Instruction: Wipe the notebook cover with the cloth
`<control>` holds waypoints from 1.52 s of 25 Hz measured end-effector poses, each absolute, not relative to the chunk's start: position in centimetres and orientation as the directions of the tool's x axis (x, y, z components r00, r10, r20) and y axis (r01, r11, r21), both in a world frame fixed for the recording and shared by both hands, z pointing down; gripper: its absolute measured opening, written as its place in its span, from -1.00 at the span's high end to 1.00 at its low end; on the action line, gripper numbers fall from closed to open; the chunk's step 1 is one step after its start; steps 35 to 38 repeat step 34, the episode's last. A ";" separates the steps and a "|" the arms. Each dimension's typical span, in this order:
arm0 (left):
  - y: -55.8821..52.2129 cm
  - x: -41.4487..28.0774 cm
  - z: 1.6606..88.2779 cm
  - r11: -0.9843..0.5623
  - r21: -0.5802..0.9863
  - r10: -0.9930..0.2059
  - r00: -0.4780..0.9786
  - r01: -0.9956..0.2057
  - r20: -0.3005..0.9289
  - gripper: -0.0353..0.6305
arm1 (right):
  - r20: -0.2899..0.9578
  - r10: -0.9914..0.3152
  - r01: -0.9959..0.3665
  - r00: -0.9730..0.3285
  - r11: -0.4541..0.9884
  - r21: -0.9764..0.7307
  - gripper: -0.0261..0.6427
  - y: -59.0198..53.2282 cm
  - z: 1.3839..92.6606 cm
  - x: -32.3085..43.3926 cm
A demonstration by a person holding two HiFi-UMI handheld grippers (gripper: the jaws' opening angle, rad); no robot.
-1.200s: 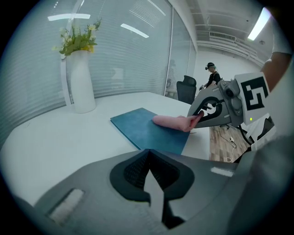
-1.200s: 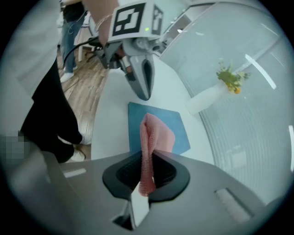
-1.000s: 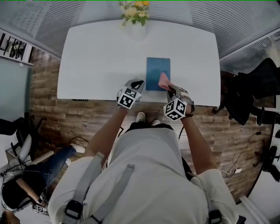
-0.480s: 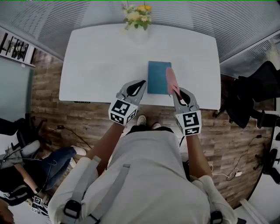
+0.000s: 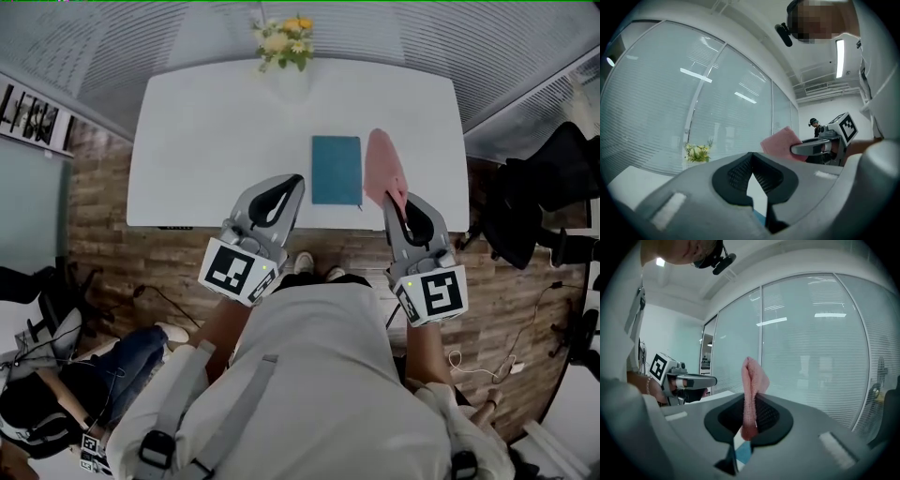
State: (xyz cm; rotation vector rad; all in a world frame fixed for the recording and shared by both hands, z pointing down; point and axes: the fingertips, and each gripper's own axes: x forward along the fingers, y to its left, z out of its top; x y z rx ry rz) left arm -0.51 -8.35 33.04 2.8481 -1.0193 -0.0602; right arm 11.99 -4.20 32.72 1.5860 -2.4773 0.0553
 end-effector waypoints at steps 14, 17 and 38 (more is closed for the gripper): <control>-5.1 -0.6 27.0 -0.780 0.052 -0.626 0.774 -0.624 -0.094 0.89 | 0.093 -0.921 -0.915 -0.379 0.388 0.111 0.85 -0.4 26.4 11.6; -5.0 -0.4 26.9 -0.782 0.052 -0.623 0.777 -0.621 -0.092 0.89 | 0.099 -0.923 -0.919 -0.371 0.381 0.106 0.85 -0.4 26.5 11.9; -5.9 -1.2 26.9 -0.783 0.050 -0.622 0.777 -0.621 -0.097 0.89 | 0.099 -0.931 -0.925 -0.350 0.361 0.117 0.85 -1.4 26.4 11.4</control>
